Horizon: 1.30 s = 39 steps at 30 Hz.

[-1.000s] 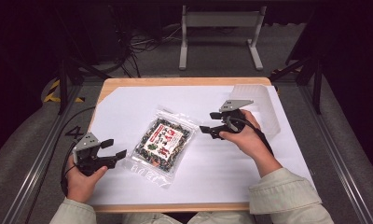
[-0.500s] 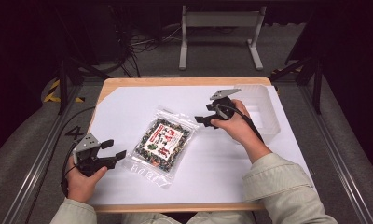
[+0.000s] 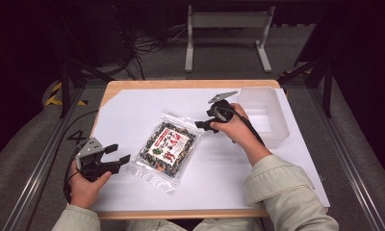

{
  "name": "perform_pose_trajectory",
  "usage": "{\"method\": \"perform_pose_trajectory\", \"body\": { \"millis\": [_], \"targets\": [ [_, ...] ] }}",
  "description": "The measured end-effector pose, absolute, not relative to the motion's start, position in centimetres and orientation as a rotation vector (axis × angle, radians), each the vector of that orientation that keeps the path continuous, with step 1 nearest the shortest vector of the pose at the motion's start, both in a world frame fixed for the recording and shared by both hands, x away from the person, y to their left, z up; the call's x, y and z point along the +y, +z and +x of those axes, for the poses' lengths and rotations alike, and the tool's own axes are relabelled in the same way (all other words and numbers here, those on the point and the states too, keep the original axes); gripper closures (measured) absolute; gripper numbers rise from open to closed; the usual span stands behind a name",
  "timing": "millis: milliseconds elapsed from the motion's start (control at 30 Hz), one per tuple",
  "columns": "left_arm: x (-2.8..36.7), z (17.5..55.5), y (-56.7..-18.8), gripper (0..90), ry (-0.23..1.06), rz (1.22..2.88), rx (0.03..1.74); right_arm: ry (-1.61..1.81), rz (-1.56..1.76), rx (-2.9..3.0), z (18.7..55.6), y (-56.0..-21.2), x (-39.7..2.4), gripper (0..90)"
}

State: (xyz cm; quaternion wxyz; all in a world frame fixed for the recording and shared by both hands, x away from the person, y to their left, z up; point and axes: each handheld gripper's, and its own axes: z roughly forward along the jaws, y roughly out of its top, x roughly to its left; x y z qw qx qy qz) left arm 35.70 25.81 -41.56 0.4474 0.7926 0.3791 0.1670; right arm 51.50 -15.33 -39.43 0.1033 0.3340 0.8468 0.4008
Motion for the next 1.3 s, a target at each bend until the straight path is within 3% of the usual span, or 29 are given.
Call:
{"method": "perform_pose_trajectory", "body": {
  "millis": [867,1167,1300],
  "targets": [
    [25.1,36.0,-42.0,36.2,0.375,2.025,0.931,1.164,1.131,2.611,52.8,-42.8,-14.4,23.2],
    [25.0,36.0,-42.1,37.4,0.369,2.027,0.928,1.190,1.180,2.648,52.8,-43.2,-14.3,27.6],
    [25.0,36.0,-42.1,37.4,0.366,2.028,0.929,1.176,1.171,2.666,52.7,-43.1,-14.2,34.9]
  ]
}}
